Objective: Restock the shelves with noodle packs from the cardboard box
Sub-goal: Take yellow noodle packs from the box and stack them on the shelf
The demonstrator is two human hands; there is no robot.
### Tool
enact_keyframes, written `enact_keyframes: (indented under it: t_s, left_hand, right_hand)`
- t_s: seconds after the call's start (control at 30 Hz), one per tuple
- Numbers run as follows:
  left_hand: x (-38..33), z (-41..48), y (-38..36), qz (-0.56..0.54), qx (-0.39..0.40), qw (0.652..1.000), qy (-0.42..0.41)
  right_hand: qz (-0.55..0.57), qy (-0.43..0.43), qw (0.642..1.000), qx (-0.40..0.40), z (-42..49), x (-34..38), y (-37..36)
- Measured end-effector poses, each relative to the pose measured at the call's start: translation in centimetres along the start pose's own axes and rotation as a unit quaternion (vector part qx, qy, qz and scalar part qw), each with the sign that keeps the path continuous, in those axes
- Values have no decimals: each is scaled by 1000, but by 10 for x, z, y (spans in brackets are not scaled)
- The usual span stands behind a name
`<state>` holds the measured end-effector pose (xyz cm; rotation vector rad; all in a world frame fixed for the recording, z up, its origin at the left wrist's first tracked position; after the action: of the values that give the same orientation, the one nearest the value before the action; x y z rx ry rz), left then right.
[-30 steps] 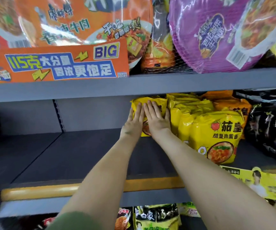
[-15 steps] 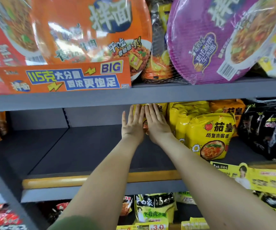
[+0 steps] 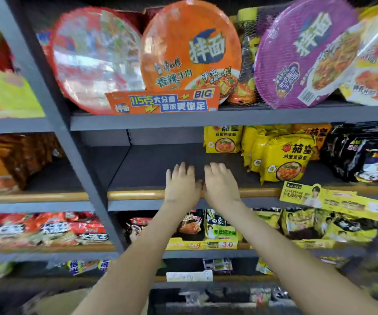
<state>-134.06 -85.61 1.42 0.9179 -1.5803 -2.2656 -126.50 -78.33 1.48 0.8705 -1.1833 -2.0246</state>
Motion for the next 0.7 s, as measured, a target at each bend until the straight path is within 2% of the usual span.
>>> enact_keyframes:
  t_s: [0.1,0.2,0.4,0.5,0.7]
  left_hand:
    - [21,-60,17,-93,-36,995,-8]
    - [48,-124,26,-92,-57,994,22]
    - [130,-247,-1,-46,22,991,125]
    - [181,-301,-20,-51,63,980,181]
    - [315,-390,-72,-69,159,933,314]
  right_hand:
    - [56,38,993,-92,-38,34,19]
    - [96,87,986,-105,-81,77,24]
    - [132,172,976,30,-161,171,-1]
    - [150,238,954,102,-194,221,-19]
    - [145,303,916,221,-241,323,-87]
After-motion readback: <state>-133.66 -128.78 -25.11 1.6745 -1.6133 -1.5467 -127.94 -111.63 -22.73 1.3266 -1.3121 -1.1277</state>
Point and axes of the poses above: each hand's wrist, its own z-axis towards the middle knuckle, its own y-axis out of the back of the hand, x = y × z, the point moved 2 cm from there along z, towards the middle knuckle, and after that the axes turned 13 degrees about -z, right-handed, at the moved point
